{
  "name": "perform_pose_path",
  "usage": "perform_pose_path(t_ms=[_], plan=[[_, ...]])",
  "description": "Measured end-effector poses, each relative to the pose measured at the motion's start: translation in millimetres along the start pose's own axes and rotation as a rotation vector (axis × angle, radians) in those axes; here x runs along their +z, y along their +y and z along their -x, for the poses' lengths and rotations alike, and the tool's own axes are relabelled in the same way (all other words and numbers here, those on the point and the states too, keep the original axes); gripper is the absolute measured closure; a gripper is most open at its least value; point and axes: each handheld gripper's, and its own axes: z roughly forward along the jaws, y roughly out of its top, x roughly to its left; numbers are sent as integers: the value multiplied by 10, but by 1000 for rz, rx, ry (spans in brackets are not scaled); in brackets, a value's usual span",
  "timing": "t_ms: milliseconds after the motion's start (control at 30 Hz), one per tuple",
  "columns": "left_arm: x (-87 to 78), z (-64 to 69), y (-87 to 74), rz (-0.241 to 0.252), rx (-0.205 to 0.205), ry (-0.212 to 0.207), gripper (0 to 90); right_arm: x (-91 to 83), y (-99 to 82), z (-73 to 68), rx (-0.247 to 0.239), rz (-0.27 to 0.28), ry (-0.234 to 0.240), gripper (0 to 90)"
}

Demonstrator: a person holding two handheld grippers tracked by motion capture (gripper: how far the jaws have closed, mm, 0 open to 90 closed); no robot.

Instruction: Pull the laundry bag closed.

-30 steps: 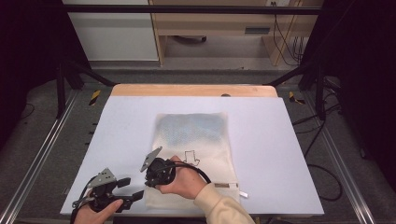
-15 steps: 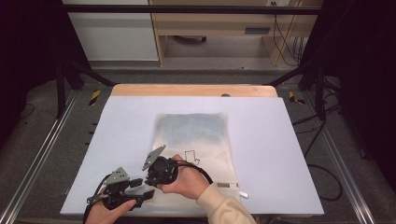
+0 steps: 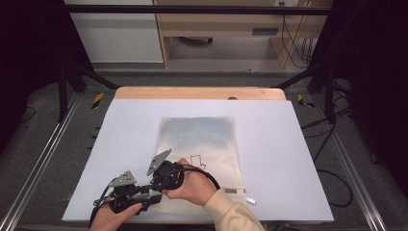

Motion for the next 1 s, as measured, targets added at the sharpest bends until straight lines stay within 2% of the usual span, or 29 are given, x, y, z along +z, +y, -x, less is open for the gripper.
perform_pose_path(t_ms=[233,300,800,1000], plan=[[36,-1,23,3,26,-26,469,-17,3,3,-5,5,3,820],[53,-13,36,9,29,-47,483,-24,2,8,-5,6,6,820],[102,-68,55,18,31,-71,566,-38,-5,20,3,17,6,820],[128,-93,66,9,36,-65,629,-37,-14,26,0,14,5,820]])
